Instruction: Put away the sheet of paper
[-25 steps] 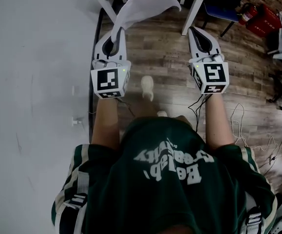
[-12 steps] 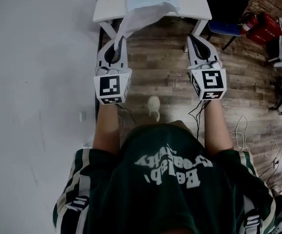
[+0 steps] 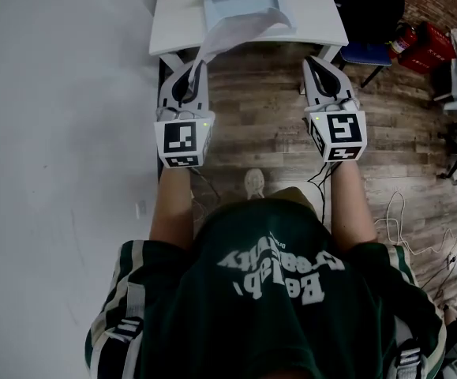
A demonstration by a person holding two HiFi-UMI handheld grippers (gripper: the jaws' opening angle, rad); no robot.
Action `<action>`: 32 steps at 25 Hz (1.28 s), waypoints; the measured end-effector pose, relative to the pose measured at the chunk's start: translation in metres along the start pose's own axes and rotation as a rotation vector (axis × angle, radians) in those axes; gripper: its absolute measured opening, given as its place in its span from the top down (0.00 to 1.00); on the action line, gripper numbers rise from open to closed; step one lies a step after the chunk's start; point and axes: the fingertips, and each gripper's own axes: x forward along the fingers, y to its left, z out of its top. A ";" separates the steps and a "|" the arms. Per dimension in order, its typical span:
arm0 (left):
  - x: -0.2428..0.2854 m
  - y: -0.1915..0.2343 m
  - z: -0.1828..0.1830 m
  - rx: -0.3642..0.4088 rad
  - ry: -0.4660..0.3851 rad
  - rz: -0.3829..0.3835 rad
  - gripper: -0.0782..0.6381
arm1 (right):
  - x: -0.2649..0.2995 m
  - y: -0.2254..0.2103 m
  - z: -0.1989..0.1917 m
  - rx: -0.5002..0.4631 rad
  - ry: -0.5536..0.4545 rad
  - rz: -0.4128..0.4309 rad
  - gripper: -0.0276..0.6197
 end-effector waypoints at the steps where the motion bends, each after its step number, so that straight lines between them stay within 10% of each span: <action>1: 0.004 0.002 -0.001 0.000 0.001 -0.007 0.89 | 0.005 -0.001 0.000 0.001 0.002 -0.003 0.97; 32: 0.169 0.045 -0.069 0.036 0.166 0.042 0.89 | 0.190 -0.085 -0.047 0.052 0.051 0.114 0.97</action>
